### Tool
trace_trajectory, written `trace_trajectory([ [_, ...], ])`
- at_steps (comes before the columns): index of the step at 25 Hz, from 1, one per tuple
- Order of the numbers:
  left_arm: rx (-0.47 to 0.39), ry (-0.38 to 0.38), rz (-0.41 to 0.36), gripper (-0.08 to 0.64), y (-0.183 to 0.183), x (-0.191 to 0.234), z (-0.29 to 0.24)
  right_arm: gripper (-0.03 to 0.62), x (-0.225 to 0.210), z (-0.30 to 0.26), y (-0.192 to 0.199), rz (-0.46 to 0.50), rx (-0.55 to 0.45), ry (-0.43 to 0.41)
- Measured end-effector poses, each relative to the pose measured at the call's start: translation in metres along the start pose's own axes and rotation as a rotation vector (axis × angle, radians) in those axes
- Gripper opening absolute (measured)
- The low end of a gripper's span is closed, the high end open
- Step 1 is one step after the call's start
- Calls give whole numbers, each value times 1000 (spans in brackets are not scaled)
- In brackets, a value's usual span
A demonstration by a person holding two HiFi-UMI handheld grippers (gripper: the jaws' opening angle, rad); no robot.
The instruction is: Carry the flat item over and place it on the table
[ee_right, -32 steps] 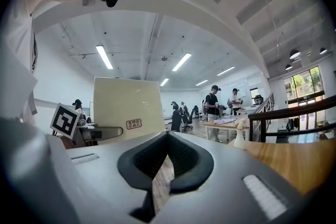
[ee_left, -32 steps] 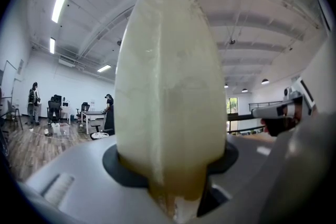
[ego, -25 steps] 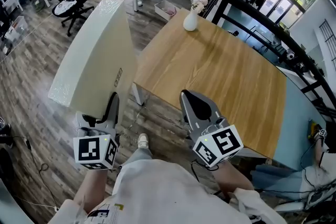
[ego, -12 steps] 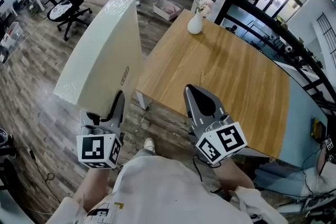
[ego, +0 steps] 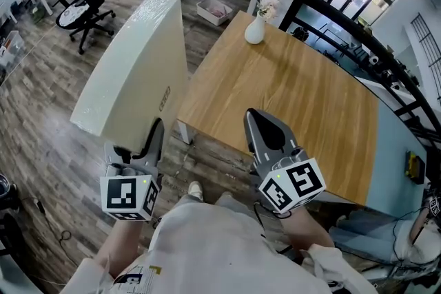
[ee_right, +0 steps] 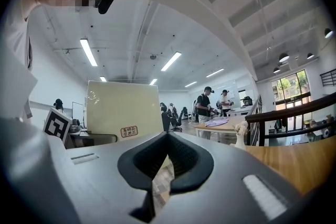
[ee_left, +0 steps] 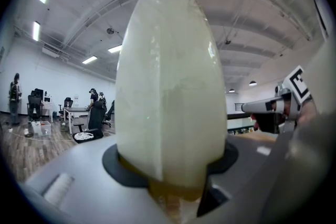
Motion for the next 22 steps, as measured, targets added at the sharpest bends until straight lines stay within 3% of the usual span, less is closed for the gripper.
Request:
trace_trajectory([
  [10,32,-41,2,258,-2,-8,-9,0,-18,-8,-5,-25,34,-33],
  [22,28,-37,-8,256,-1,-23,-34,0,-44,-17,1,-34,68,-44],
])
Point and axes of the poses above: the fingertips, and each gripper's own axes: z backward along the fingers, x to its left, y out of its underside, the point moved 6 cm from there along z, backward along the fingers, and after that the axes turned 15 degrees about -z, right-handed, at the moved point
